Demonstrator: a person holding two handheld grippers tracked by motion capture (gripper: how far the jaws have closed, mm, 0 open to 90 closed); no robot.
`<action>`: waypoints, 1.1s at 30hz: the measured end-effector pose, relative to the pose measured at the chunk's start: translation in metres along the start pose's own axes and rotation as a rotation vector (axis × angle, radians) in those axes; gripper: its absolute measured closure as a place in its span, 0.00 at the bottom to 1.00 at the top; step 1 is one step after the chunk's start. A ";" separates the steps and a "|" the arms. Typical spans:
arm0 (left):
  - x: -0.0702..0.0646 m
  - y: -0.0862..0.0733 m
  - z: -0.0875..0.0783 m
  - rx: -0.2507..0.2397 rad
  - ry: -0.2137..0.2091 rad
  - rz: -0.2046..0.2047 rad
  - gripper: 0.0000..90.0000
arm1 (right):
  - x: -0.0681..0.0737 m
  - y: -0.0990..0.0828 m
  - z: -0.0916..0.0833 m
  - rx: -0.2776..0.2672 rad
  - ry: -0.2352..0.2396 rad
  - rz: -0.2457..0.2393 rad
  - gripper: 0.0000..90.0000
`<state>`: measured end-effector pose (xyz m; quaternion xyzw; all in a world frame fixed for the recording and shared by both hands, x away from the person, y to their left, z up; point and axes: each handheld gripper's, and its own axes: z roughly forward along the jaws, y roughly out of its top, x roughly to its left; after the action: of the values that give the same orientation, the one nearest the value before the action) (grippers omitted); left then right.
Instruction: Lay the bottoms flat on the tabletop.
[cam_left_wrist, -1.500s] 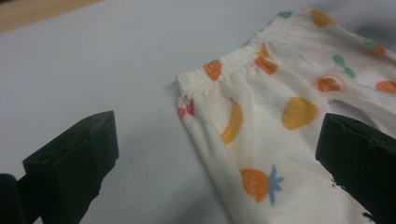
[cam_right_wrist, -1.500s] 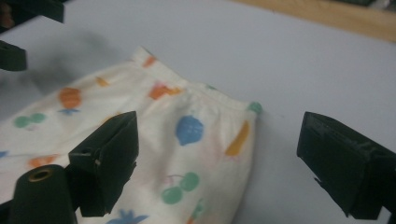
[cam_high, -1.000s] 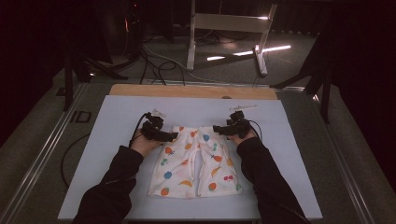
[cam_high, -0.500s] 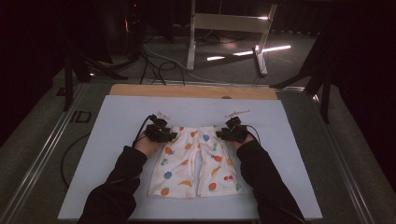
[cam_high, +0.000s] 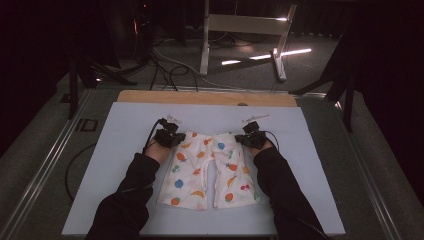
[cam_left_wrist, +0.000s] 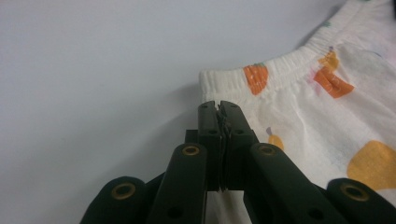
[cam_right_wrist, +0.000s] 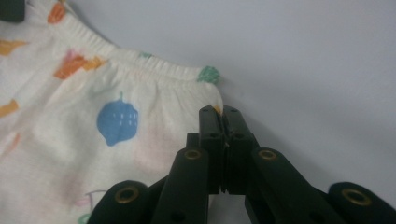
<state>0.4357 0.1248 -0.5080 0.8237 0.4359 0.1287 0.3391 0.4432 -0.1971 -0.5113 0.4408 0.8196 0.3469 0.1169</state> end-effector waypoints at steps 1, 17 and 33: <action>0.000 0.000 0.000 0.000 0.000 0.000 0.99 | 0.000 0.000 0.000 0.000 0.000 0.000 0.98; 0.019 0.030 0.002 -0.065 0.060 0.020 0.99 | -0.011 0.036 0.008 -0.036 -0.043 0.015 0.99; 0.014 0.042 0.011 -0.085 0.049 -0.015 0.39 | -0.020 0.051 0.013 -0.049 -0.058 0.064 0.50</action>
<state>0.4764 0.1147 -0.4890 0.8018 0.4445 0.1646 0.3639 0.4936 -0.1884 -0.4889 0.4736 0.7927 0.3573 0.1402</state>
